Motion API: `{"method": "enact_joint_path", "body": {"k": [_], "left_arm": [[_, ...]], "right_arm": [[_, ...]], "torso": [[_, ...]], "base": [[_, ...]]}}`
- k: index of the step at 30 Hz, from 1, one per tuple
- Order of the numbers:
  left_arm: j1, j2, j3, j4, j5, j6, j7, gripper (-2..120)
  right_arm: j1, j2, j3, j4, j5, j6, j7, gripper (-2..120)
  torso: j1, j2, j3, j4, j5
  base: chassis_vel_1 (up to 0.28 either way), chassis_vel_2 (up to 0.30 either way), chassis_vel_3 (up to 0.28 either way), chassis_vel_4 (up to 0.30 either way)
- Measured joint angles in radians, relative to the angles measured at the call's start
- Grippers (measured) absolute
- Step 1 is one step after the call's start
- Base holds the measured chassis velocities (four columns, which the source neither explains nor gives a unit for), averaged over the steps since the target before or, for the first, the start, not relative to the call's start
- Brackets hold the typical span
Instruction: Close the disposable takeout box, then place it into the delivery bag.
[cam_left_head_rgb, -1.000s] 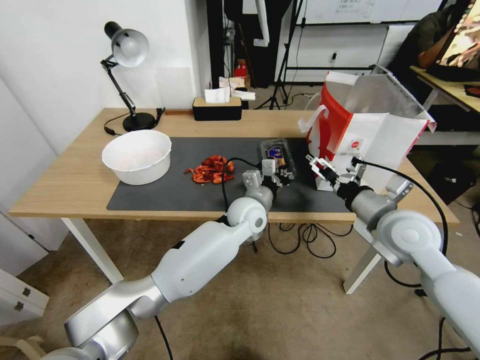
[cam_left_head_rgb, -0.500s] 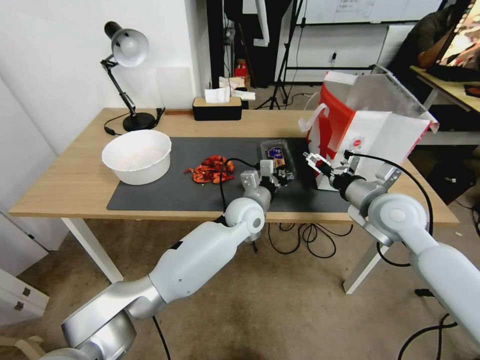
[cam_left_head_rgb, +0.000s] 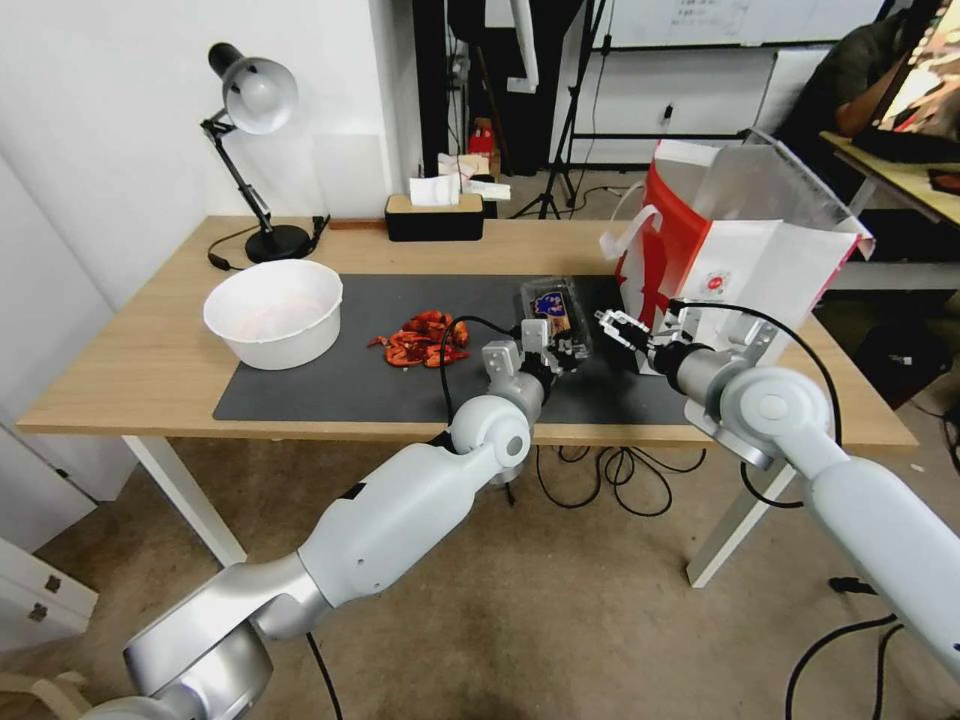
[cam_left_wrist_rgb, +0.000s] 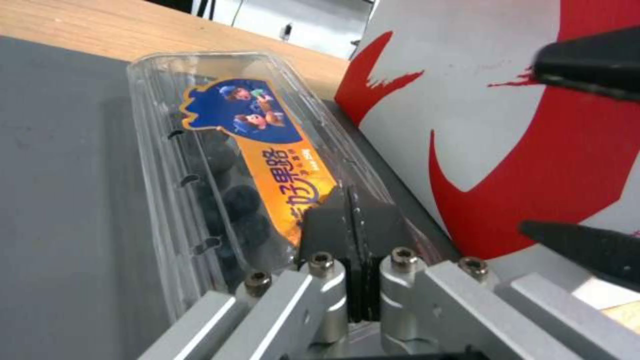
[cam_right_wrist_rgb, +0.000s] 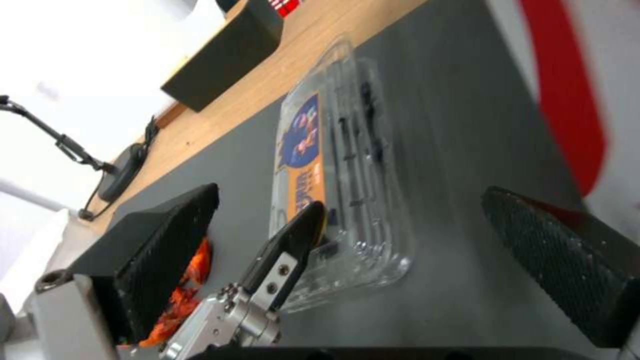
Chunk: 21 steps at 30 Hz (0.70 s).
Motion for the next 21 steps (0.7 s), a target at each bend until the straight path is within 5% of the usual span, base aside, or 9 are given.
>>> {"method": "enact_joint_path", "body": {"k": [21], "left_arm": [[-0.002, 0.007, 0.003, -0.01, -0.009, 0.0, -0.001, 0]], "right_arm": [[0.091, 0.051, -0.08, -0.042, -0.006, -0.01, 0.017, 100]], "torso": [[0.0, 0.0, 0.0, -0.0001, 0.0]], "base": [[0.0, 0.0, 0.0, 0.0]]}}
